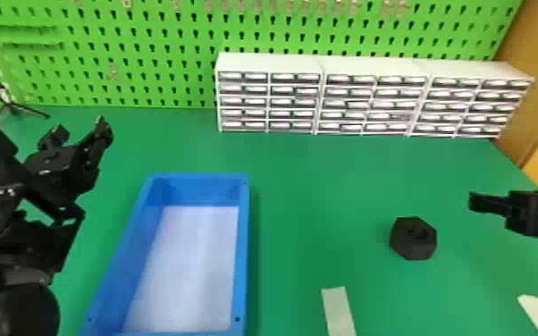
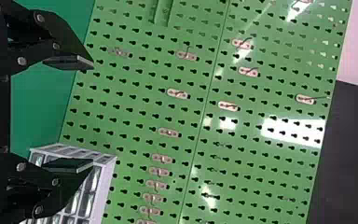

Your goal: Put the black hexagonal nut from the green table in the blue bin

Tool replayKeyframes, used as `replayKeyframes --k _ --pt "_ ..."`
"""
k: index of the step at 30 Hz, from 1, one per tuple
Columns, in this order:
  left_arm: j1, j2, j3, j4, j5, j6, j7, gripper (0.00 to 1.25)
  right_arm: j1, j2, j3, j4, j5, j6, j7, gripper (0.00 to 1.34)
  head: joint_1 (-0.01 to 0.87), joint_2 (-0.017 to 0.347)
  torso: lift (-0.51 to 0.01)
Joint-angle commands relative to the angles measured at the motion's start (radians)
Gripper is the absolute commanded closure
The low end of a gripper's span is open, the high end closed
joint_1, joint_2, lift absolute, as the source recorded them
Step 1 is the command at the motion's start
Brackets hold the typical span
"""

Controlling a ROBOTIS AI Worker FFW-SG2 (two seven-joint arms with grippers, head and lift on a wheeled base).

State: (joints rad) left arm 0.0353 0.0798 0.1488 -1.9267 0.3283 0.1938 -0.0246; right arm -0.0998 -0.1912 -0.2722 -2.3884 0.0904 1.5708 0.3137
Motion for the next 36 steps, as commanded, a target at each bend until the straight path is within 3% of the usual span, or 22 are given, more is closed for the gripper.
replayKeyframes --k 1,12,25,30,36 --pt "0.002 0.000 0.000 0.000 0.000 0.001 -0.002 0.50 0.000 0.001 -0.001 0.000 0.000 0.001 -0.001 0.50 0.692 0.008 -0.097" --pt "0.000 0.000 0.000 0.000 0.000 0.001 0.000 0.50 -0.009 -0.008 0.008 0.011 0.000 0.001 0.001 0.50 0.692 0.008 -0.097" --pt "-0.002 0.000 -0.005 0.000 0.000 0.016 -0.002 0.50 -0.051 -0.056 0.051 0.081 -0.006 0.001 0.001 0.50 0.692 0.008 -0.097" --pt "-0.003 0.000 -0.008 0.000 -0.002 0.021 -0.002 0.50 -0.087 -0.093 0.096 0.129 -0.021 0.001 -0.001 0.50 0.692 0.008 -0.097" --pt "-0.005 0.000 -0.011 0.002 -0.003 0.026 -0.002 0.50 -0.118 -0.108 0.123 0.183 -0.046 0.001 -0.001 0.50 0.692 0.008 -0.097"
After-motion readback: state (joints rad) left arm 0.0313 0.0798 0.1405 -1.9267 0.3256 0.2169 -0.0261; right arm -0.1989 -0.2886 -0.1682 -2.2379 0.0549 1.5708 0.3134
